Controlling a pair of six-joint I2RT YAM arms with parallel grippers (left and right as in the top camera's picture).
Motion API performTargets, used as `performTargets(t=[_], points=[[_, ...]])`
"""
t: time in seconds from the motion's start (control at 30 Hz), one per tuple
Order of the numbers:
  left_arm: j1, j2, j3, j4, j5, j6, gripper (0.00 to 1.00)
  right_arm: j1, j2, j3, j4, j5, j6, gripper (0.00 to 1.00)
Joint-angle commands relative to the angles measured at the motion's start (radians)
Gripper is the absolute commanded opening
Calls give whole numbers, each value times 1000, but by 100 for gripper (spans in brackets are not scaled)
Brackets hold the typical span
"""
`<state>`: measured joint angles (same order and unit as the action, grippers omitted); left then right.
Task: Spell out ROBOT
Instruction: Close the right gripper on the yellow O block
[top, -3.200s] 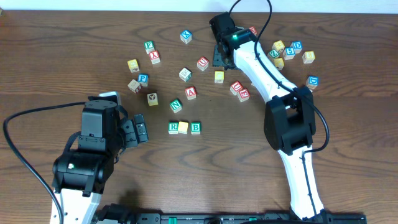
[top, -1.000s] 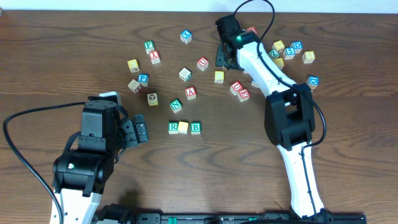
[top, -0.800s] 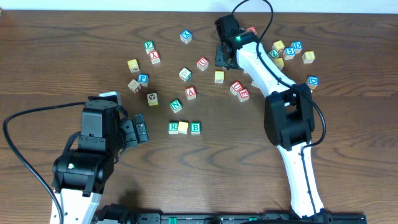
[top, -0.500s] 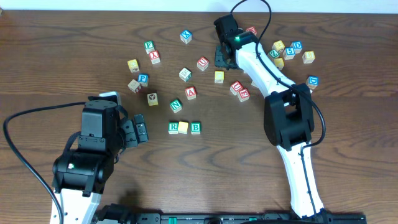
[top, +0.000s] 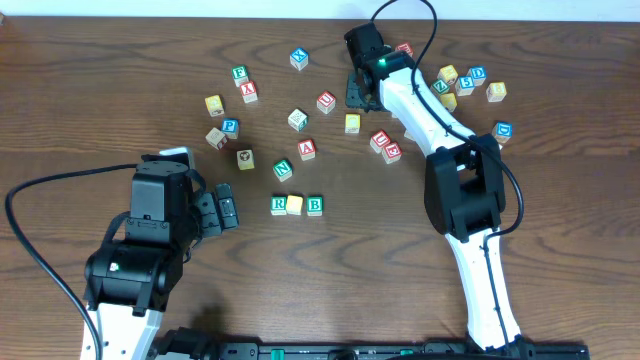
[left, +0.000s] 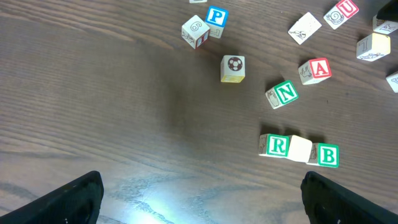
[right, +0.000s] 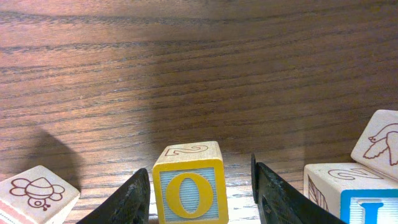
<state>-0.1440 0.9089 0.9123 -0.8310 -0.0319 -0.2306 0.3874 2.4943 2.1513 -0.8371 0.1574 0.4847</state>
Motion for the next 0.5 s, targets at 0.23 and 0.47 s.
performTargets(t=[0.23, 0.47], points=[[5, 0, 22, -2, -5, 12, 100, 7, 12, -7, -9, 20, -15, 47], [5, 0, 22, -2, -5, 12, 100, 7, 12, -7, -15, 20, -15, 47]])
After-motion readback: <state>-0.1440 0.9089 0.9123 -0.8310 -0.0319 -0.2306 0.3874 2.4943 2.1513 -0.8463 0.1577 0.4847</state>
